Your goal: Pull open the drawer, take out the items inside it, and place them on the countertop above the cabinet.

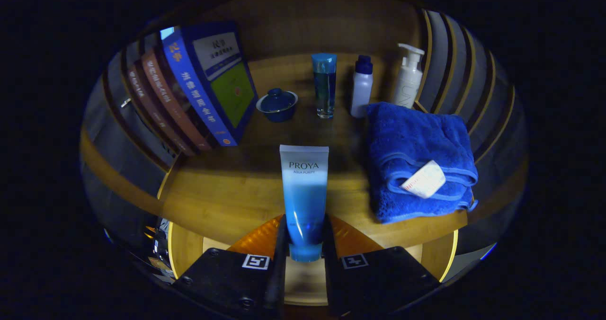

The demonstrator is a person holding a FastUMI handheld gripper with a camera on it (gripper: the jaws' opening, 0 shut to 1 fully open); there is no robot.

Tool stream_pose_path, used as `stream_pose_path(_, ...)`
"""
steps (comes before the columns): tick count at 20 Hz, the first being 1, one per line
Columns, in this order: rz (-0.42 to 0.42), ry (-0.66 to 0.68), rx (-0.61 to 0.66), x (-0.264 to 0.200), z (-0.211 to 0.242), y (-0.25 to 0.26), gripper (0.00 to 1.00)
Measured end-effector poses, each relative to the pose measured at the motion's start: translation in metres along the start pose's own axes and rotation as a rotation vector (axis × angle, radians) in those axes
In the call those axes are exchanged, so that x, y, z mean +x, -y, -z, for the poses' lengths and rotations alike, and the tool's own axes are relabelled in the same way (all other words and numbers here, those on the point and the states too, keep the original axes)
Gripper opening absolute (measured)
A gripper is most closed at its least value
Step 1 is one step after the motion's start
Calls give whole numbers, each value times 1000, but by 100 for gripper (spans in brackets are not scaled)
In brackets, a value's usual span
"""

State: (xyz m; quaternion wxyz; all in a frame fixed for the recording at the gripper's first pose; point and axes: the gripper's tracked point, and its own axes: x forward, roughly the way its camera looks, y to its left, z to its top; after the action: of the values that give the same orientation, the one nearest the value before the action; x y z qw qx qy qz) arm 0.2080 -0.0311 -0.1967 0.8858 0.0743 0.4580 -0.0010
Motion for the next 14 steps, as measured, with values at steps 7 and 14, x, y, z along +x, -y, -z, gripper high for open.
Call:
stream_pose_path(7, 24, 14, 17, 24, -10, 1, 49)
stream_pose_path(14, 10, 76, 45, 2, -17, 6, 100)
